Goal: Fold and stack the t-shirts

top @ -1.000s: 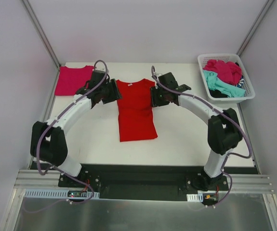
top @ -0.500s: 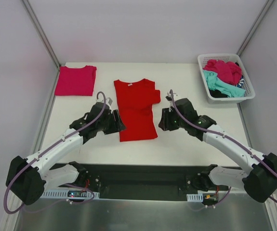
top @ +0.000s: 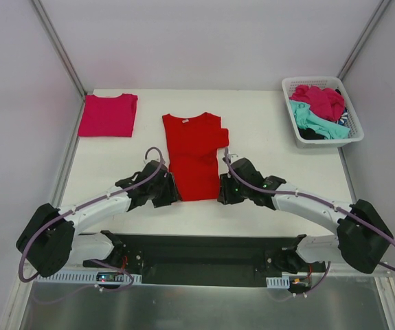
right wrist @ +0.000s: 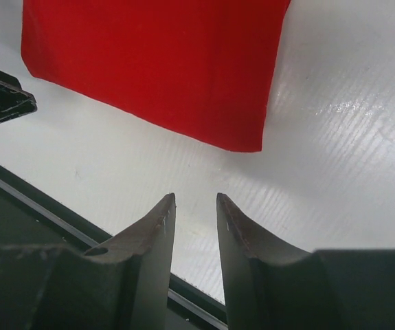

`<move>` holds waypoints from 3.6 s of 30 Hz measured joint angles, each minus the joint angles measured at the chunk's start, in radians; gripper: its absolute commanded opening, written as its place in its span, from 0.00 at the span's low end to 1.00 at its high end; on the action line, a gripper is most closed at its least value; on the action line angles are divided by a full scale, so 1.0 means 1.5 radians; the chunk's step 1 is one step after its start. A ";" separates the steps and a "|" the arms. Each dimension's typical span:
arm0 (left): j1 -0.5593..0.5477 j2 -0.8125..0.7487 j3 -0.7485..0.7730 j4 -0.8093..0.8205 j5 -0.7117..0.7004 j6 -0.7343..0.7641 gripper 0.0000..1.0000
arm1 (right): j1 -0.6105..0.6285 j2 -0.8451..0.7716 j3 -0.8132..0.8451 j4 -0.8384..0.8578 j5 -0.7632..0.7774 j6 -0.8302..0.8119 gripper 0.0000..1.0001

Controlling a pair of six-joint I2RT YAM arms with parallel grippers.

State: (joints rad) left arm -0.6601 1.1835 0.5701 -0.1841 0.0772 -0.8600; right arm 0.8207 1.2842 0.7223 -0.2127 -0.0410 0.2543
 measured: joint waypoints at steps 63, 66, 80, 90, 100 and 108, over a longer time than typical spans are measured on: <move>0.044 0.148 0.040 0.050 -0.017 0.042 0.00 | -0.102 0.183 0.018 0.120 -0.087 -0.053 0.23; 0.044 0.140 0.032 0.056 -0.005 0.042 0.00 | -0.102 0.179 0.012 0.123 -0.089 -0.051 0.22; -0.018 -0.154 -0.061 -0.048 0.019 -0.022 0.00 | 0.004 -0.082 -0.078 0.034 -0.038 0.015 0.19; -0.041 -0.178 -0.077 -0.094 0.012 -0.048 0.00 | 0.063 -0.110 -0.078 -0.020 -0.004 0.062 0.42; -0.041 -0.124 -0.052 -0.103 0.009 -0.044 0.00 | -0.043 -0.005 -0.158 0.133 -0.139 0.098 0.37; -0.041 -0.117 -0.048 -0.105 0.009 -0.043 0.00 | -0.047 0.065 -0.148 0.222 -0.185 0.105 0.35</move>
State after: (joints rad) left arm -0.7212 1.0077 0.4984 -0.3408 0.0914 -0.9241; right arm 0.7502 1.3811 0.5007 0.1196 -0.3180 0.4110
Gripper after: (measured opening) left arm 0.020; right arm 0.354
